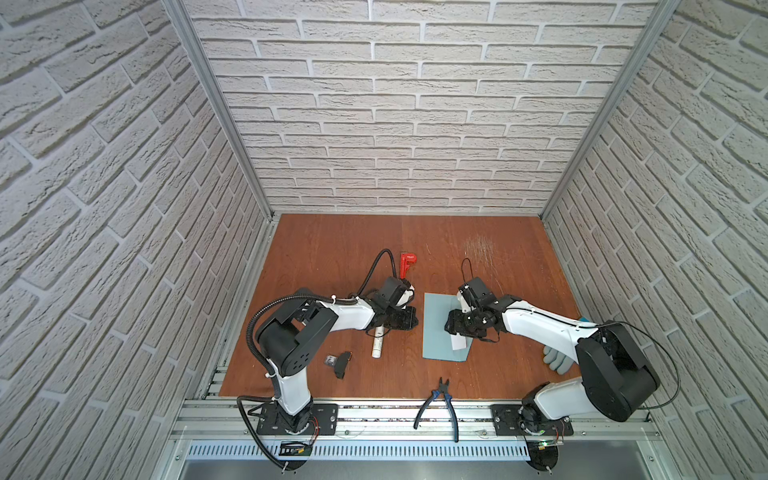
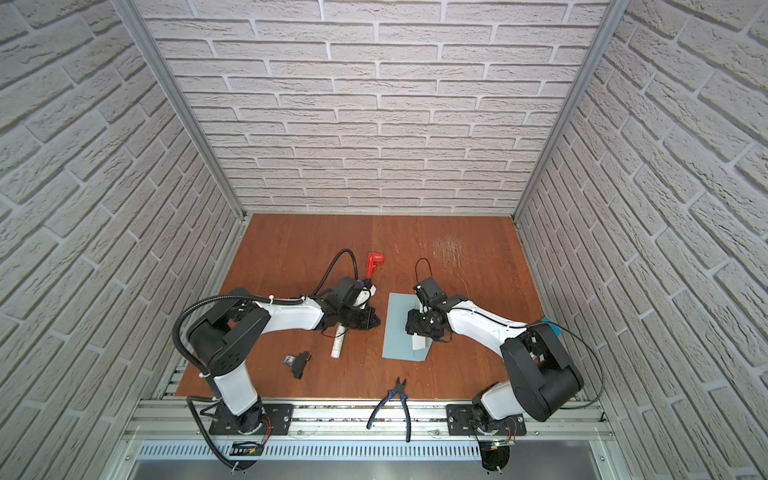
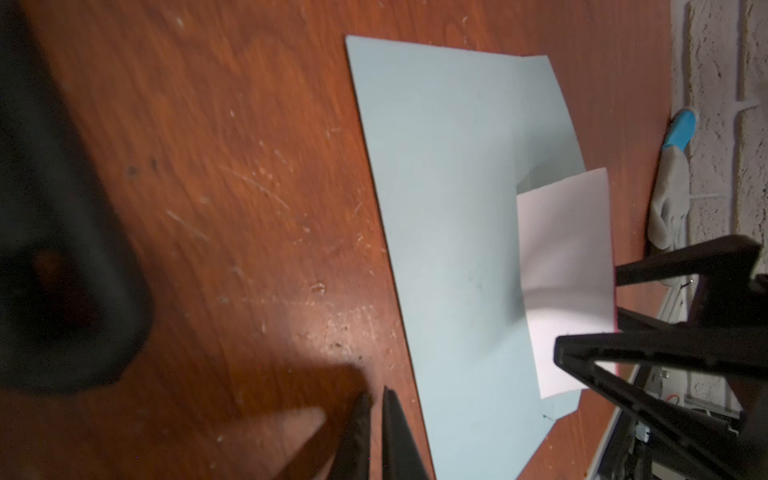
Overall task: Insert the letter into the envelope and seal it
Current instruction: 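Slide the letter deeper into the envelope pocket with the right gripper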
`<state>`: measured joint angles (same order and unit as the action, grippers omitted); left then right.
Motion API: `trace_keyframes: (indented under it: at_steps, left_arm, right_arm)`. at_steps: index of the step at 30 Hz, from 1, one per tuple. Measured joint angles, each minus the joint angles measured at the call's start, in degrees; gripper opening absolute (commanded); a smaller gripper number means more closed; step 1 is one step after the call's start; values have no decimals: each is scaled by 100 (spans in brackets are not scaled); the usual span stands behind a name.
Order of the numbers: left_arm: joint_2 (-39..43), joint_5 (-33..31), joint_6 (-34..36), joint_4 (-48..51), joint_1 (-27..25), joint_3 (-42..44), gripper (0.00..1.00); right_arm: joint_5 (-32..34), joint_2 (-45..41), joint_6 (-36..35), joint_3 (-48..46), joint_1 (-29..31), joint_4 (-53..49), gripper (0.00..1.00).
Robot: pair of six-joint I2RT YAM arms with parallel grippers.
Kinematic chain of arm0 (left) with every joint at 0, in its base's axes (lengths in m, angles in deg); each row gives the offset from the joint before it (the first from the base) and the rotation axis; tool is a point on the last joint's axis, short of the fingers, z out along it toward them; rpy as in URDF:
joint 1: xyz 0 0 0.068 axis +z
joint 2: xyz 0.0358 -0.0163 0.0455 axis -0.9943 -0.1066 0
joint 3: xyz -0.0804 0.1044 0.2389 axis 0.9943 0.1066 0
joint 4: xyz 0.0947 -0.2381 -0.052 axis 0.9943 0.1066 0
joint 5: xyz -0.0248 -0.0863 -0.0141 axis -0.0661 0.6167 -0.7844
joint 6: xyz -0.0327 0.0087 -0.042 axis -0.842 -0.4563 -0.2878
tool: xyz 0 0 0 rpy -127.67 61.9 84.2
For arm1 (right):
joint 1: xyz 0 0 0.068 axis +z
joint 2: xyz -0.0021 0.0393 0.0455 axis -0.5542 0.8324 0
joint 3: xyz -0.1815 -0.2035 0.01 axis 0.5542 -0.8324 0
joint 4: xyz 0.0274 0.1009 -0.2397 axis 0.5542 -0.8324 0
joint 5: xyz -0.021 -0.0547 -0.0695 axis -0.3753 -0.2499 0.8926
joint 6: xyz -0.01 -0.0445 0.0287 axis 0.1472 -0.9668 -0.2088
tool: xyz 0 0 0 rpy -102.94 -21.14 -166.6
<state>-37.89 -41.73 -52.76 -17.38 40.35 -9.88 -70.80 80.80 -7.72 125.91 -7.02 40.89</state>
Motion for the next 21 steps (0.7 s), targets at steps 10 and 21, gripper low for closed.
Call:
trace_keyframes:
  at_steps: [10, 21]
  left_arm:
    - [229, 122, -111, -24, 0, 236, 15]
    - [415, 308, -308, -37, 0, 455, 17]
  right_arm:
    - [46, 129, -94, 153, 0, -184, 45]
    - [-326, 577, -28, 289, 55, 240, 45]
